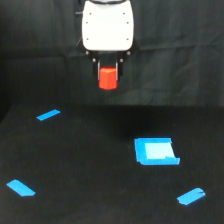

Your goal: Pick up the red object from the table

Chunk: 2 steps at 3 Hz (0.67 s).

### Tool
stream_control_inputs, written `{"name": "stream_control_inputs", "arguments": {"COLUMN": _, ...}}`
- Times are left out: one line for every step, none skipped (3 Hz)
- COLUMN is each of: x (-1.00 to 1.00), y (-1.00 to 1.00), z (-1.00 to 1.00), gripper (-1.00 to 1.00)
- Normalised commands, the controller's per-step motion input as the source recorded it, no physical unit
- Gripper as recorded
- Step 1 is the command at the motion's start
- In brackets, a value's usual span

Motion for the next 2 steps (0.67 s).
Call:
{"name": "stream_control_inputs", "arguments": {"x": -0.07, "y": -0.06, "z": 0.20, "gripper": -0.99}}
{"name": "stream_control_inputs", "arguments": {"x": -0.05, "y": -0.06, "z": 0.17, "gripper": -0.99}}
